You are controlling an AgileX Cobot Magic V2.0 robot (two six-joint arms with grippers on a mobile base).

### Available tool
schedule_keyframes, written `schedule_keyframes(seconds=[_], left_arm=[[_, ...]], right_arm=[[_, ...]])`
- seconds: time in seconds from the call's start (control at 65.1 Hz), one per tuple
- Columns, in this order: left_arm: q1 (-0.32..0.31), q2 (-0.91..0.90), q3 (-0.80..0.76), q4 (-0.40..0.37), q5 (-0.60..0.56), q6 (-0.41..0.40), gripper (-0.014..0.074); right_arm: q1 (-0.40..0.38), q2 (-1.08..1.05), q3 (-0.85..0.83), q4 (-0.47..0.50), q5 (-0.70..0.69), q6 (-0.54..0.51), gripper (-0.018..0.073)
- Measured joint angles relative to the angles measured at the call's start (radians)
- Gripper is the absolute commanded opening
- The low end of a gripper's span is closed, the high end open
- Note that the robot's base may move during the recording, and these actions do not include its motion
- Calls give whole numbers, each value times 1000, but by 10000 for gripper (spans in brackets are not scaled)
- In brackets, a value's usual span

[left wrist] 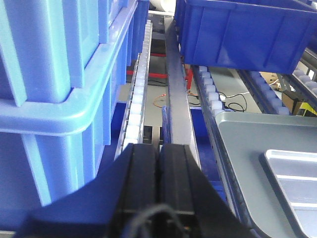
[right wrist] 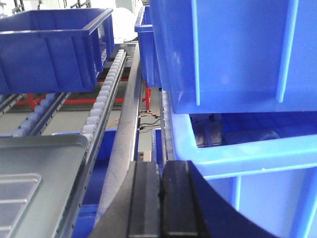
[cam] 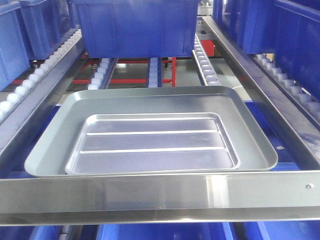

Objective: Grab silver tray and stack on right shelf

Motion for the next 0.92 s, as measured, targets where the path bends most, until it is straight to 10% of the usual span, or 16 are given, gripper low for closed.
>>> schedule_keyframes(seconds=[0.921], left_arm=[[0,0,0,0,0,0,-95]], right_arm=[[0,0,0,25,55,-38,56]])
